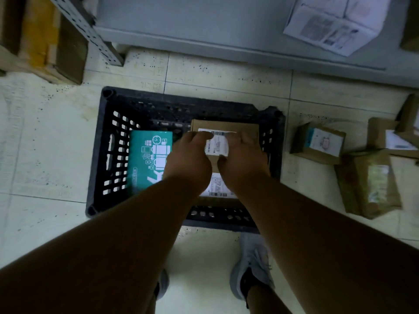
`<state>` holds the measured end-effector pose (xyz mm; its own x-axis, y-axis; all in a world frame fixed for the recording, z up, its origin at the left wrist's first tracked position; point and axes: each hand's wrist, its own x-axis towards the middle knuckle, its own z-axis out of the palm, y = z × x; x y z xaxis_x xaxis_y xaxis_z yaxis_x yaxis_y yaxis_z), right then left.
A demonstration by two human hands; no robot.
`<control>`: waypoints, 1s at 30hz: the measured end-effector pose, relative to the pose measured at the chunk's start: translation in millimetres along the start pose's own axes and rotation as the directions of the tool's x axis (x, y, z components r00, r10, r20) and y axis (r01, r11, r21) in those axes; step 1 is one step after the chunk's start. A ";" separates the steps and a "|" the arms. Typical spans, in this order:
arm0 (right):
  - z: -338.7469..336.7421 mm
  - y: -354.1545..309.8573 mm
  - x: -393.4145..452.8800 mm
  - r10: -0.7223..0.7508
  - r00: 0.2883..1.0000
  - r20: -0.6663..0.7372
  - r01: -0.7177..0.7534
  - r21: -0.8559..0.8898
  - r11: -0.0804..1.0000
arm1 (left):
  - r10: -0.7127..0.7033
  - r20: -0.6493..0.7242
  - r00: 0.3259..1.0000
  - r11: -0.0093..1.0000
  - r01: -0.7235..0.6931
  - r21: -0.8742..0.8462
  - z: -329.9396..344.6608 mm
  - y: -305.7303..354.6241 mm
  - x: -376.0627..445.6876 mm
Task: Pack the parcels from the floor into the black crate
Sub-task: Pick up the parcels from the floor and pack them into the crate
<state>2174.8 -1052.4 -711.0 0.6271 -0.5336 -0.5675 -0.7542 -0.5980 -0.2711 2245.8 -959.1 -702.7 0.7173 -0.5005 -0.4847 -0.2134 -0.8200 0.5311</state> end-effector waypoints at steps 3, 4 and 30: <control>-40.6 0.5 -28.2 0.025 0.988 -0.149 -0.022 0.026 0.999 | 0.075 0.003 0.997 0.997 -0.075 0.030 -23.0 30.4 -28.0; -52.9 2.4 -38.7 0.030 0.980 -0.195 -0.026 0.027 0.999 | 0.093 0.024 0.995 0.995 -0.094 0.036 -29.9 40.7 -36.9; -120.3 256.7 -442.2 0.640 0.589 -0.493 -0.323 0.583 0.746 | 0.769 0.326 0.551 0.502 -0.835 0.228 93.9 284.4 -341.3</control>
<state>1727.3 -1042.0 -436.1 -0.0177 -0.9920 -0.1248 -0.8784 0.0750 -0.4721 1878.0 -1047.5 -451.5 0.0151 -0.9963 -0.0849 -0.8567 -0.0566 0.5128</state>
